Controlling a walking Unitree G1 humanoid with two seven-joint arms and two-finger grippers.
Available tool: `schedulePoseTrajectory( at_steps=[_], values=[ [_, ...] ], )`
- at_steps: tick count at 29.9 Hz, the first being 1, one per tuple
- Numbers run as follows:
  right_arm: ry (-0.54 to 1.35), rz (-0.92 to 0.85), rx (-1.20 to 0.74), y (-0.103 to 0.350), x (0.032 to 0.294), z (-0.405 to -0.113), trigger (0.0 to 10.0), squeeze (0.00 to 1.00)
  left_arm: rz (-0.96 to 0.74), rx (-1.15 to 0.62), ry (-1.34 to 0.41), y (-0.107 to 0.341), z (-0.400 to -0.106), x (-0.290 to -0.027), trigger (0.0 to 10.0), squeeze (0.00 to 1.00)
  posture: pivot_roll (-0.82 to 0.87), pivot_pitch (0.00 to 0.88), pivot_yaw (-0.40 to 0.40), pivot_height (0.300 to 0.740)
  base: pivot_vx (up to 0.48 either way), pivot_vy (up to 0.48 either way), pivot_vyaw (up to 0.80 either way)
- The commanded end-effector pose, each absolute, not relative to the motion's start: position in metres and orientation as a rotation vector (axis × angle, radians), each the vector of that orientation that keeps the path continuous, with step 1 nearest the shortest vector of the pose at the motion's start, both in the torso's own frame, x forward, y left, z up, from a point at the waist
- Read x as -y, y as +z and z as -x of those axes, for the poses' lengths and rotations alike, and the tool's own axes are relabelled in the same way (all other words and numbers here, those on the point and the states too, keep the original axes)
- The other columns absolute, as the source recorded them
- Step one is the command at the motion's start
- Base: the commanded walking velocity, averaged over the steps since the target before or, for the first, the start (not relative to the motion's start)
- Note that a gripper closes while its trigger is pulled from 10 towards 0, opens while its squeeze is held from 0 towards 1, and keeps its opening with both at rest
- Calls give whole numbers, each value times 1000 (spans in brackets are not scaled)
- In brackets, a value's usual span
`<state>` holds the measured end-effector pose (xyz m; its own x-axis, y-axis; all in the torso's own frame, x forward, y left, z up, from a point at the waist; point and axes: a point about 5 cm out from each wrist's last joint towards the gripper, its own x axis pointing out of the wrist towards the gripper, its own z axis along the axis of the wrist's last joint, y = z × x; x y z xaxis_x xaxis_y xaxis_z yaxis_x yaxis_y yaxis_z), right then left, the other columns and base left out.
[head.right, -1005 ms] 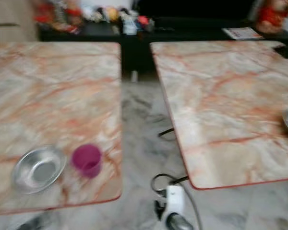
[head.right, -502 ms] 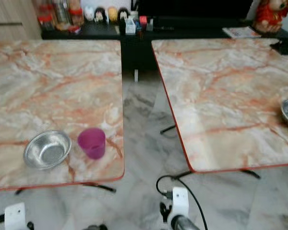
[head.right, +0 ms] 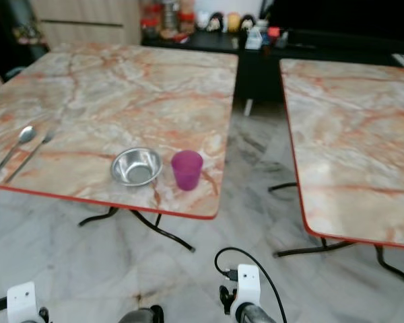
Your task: Setting the table
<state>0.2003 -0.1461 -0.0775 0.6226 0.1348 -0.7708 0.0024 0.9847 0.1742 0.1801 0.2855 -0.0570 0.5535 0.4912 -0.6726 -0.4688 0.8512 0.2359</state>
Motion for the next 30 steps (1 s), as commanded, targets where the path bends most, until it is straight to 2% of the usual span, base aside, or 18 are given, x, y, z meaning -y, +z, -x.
schedulePoseTrajectory(
  at_steps=[1, 12, 17, 30],
  values=[
    [63, -163, -907, -79, 149, -197, 10000, 0, -16, -822, 556, -61, -176, -283, 10000, 0, 123, 128, -14, 731, 0, 0, 0],
    [45, -169, -901, -79, 150, -197, 10000, 0, -9, -801, 486, -60, -185, -273, 10000, 0, 118, 126, -8, 731, 0, 0, 0],
    [40, -172, -901, -79, 150, -197, 10000, 0, -16, -794, 474, -59, -187, -273, 10000, 0, 116, 122, -1, 731, 289, 0, 0],
    [32, -165, -902, -80, 152, -196, 10000, 0, 27, -739, 399, -55, -199, -262, 10000, 0, 110, 99, 1, 731, 0, 0, 0]
  ],
)
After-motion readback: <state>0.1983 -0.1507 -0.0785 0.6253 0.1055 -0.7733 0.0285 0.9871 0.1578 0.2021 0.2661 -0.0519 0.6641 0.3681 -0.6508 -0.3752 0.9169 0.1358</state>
